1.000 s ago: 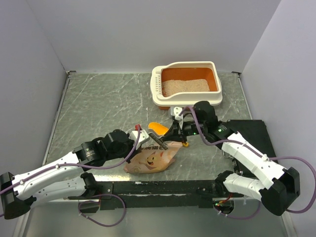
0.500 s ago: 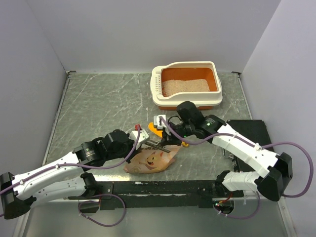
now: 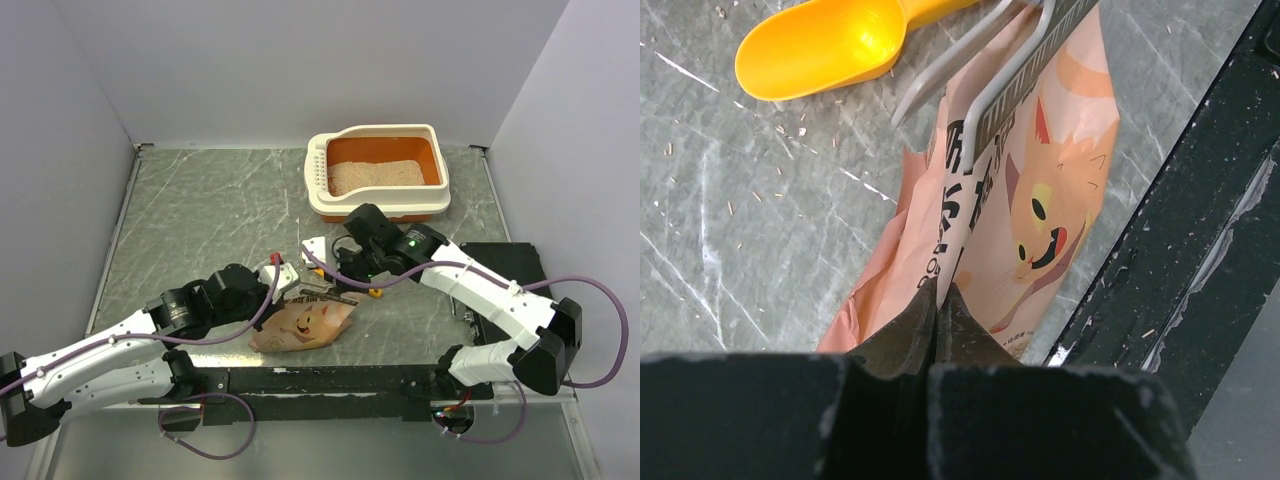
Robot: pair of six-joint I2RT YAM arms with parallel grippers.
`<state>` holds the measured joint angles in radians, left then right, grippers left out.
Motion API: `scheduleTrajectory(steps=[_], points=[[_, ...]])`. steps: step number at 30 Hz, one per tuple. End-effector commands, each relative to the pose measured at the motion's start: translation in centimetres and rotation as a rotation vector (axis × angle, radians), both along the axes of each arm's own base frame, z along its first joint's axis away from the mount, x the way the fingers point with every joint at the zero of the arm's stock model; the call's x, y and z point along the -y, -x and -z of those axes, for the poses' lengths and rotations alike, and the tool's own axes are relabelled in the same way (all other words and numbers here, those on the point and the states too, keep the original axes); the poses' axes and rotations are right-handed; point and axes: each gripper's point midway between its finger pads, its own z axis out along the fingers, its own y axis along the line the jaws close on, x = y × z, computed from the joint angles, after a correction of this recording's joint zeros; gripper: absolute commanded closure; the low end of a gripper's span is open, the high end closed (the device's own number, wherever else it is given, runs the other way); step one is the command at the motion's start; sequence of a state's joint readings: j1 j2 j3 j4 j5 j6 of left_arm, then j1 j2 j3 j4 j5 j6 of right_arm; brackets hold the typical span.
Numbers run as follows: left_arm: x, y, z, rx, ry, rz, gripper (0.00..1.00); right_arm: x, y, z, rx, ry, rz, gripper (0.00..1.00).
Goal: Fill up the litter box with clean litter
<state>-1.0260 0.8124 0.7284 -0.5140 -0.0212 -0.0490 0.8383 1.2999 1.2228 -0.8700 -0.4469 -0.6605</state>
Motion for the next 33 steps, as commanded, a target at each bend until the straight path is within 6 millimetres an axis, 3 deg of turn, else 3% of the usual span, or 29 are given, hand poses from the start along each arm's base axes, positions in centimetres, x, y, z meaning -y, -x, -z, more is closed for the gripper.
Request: scheduleTrajectory(steps=[1, 11, 24, 33], points=[[0.9, -1.3, -4.0, 0.079, 0.132, -0.046, 0.99, 1.7, -0.2, -0.4, 0.031, 0.087, 0.012, 1.0], [0.7, -1.2, -4.3, 0.086, 0.146, -0.047, 0.99, 0.6, 0.9, 2.2, -0.017, 0.108, -0.029, 1.0], [0.7, -1.2, -4.3, 0.089, 0.148, -0.047, 0.99, -3.3, 2.3, 1.9, -0.079, -0.067, -0.092, 1.0], [0.7, -1.3, -4.1, 0.086, 0.141, -0.049, 0.99, -3.0, 2.9, 3.3, -0.108, -0.045, -0.08, 0.78]])
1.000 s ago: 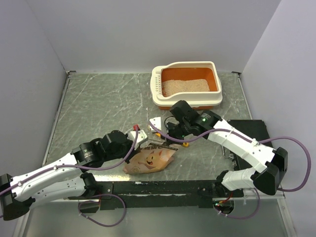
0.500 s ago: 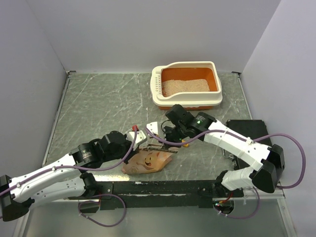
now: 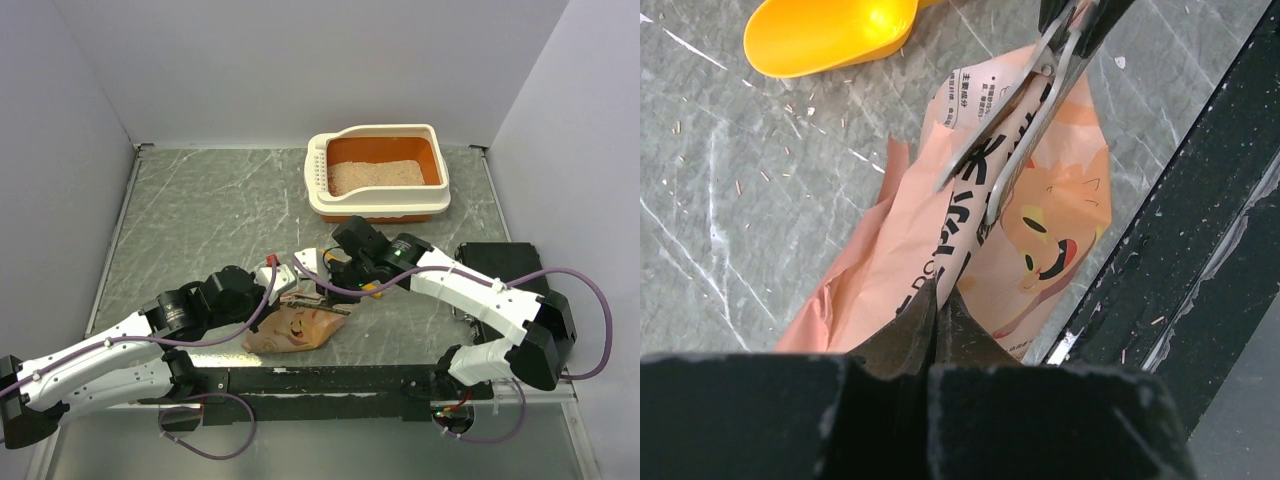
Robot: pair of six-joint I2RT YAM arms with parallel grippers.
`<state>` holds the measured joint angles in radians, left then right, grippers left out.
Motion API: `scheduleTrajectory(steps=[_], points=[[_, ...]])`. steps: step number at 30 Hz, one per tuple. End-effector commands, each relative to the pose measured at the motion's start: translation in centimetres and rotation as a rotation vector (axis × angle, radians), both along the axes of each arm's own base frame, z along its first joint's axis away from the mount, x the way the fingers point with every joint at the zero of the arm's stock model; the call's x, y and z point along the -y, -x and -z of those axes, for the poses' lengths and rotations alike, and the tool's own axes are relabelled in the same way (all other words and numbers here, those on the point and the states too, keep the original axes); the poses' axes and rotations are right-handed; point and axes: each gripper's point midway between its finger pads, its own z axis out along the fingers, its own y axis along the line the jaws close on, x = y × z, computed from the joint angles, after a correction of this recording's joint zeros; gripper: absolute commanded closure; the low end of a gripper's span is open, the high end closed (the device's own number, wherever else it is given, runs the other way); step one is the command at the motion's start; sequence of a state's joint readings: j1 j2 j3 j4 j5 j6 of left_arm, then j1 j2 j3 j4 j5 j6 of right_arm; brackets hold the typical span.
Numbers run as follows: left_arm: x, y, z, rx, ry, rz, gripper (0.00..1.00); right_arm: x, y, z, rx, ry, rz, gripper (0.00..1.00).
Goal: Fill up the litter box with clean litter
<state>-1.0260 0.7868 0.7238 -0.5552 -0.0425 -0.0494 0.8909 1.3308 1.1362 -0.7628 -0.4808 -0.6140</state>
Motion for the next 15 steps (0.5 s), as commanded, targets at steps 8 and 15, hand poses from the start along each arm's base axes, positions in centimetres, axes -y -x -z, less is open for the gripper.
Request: scheduleTrajectory(steps=[8, 15], points=[[1.8, -1.4, -4.2, 0.082, 0.156, -0.025, 0.99, -1.0, 1.2, 0.3, -0.031, -0.039, -0.031, 0.0], [1.8, -1.6, -4.0, 0.083, 0.148, -0.033, 0.99, -0.9, -0.8, -2.4, 0.094, -0.113, 0.072, 0.0]])
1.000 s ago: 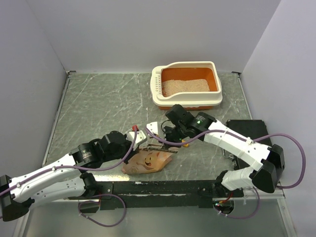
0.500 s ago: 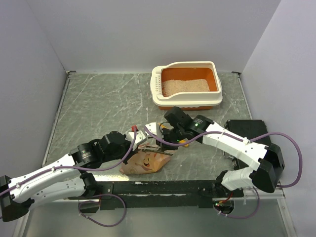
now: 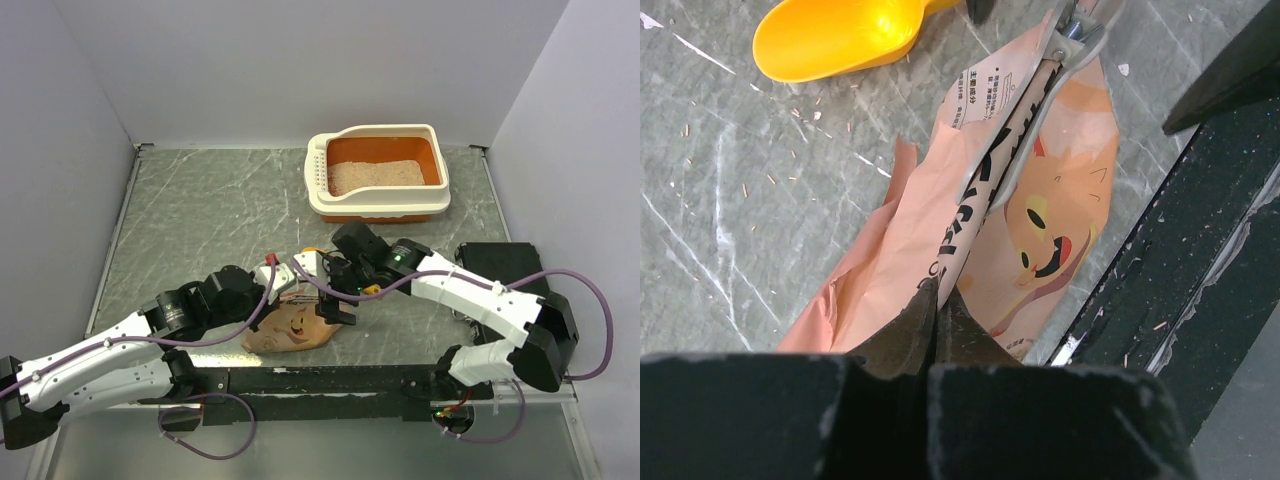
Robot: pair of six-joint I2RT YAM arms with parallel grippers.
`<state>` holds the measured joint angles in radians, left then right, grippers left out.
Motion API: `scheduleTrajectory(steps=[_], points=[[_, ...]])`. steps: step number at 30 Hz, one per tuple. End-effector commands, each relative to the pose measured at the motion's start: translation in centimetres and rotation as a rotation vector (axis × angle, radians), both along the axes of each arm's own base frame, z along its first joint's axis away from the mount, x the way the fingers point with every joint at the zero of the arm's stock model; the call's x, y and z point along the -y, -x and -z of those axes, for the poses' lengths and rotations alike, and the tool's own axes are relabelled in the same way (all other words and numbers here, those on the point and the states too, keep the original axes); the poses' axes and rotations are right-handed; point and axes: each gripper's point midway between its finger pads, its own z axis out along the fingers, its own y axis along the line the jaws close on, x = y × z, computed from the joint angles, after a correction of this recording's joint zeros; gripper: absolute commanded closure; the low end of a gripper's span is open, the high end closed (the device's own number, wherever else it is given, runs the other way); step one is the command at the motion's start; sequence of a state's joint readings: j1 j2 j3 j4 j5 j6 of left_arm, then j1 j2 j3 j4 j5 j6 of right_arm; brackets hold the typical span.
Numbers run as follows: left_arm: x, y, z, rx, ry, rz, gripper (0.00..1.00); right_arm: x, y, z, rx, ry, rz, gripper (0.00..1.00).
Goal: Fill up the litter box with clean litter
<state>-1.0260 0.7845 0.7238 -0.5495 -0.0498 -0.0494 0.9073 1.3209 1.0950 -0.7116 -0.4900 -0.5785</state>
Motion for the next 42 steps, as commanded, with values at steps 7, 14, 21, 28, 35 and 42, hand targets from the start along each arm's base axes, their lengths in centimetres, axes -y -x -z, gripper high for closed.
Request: scheduleTrajectory(steps=[7, 14, 21, 28, 35, 42], points=[[1.7, -2.4, -3.9, 0.086, 0.111, -0.071, 0.92, 1.5, -6.5, -9.8, 0.272, -0.271, 0.473, 0.0], [3.0, -1.4, -6.0, 0.071, 0.156, 0.011, 0.68, 3.3, -6.5, -13.8, 0.195, -0.321, 0.681, 0.0], [4.4, -0.1, -11.2, 0.072, 0.303, 0.081, 0.35, 4.0, -7.8, -16.0, 0.141, -0.446, 0.897, 0.0], [3.1, -3.2, -15.8, 0.172, 0.408, -0.122, 0.03, 5.2, -9.0, -16.1, 0.169, -0.485, 1.017, 0.0], [2.4, -7.1, -17.0, 0.215, 0.382, -0.349, 0.03, 5.7, -10.4, -16.6, 0.203, -0.539, 1.11, 0.0], [3.1, -8.6, -18.0, 0.225, 0.376, -0.41, 0.03, 6.0, -9.3, -16.8, 0.224, -0.516, 1.033, 0.0]])
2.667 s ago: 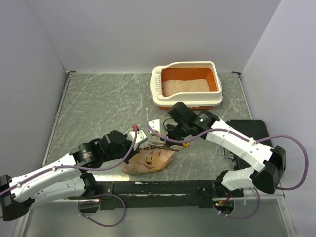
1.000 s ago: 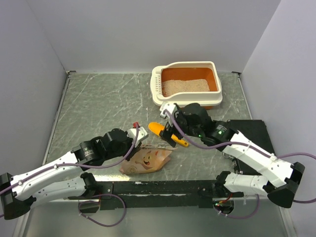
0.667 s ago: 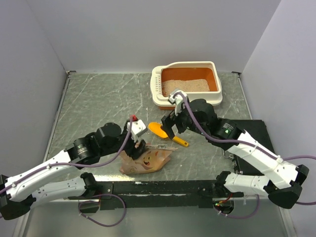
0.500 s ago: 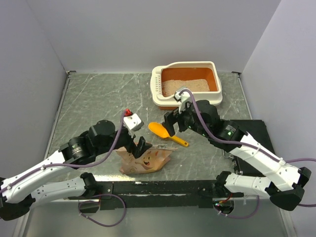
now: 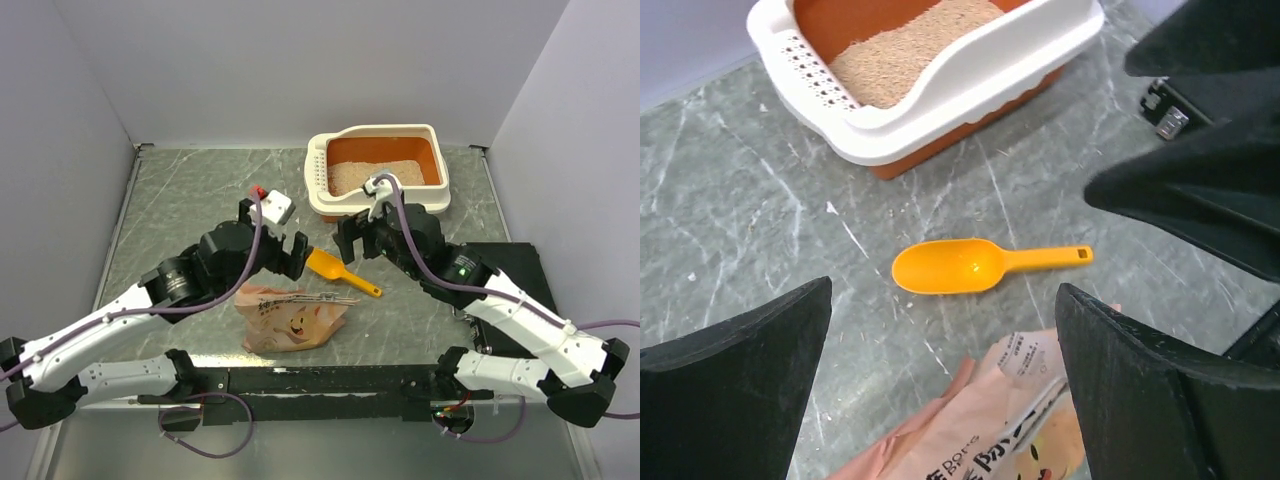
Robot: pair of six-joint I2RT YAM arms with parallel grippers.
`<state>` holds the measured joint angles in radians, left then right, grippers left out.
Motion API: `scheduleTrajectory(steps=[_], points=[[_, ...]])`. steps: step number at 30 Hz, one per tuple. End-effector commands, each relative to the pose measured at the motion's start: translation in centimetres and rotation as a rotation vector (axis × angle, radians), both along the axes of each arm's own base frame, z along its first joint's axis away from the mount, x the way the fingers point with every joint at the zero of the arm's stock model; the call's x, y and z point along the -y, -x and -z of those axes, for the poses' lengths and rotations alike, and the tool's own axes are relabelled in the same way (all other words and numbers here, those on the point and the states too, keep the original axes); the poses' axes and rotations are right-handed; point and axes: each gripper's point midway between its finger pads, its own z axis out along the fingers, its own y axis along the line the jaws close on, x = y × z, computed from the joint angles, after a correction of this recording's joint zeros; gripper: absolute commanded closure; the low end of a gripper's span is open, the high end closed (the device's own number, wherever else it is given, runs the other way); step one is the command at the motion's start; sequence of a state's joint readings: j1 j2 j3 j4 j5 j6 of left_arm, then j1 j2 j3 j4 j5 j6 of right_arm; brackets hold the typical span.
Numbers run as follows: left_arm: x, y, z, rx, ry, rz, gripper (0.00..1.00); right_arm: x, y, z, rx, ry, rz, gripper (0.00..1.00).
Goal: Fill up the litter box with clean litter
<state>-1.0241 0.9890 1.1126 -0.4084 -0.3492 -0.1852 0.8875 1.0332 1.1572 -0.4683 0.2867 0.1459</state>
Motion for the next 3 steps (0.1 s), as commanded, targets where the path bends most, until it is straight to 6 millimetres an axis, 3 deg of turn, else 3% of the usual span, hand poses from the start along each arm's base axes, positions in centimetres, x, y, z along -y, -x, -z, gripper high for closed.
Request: scheduleTrajectory(steps=[1, 3], points=[[-0.2, -1.2, -3.0, 0.035, 0.088, -0.081, 0.03, 0.7, 0.4, -2.0, 0.044, -0.043, 0.002, 0.0], [0.0, -1.4, -3.0, 0.041, 0.102, -0.085, 0.03, 2.2, -0.6, -2.4, 0.059, -0.052, 0.117, 0.0]])
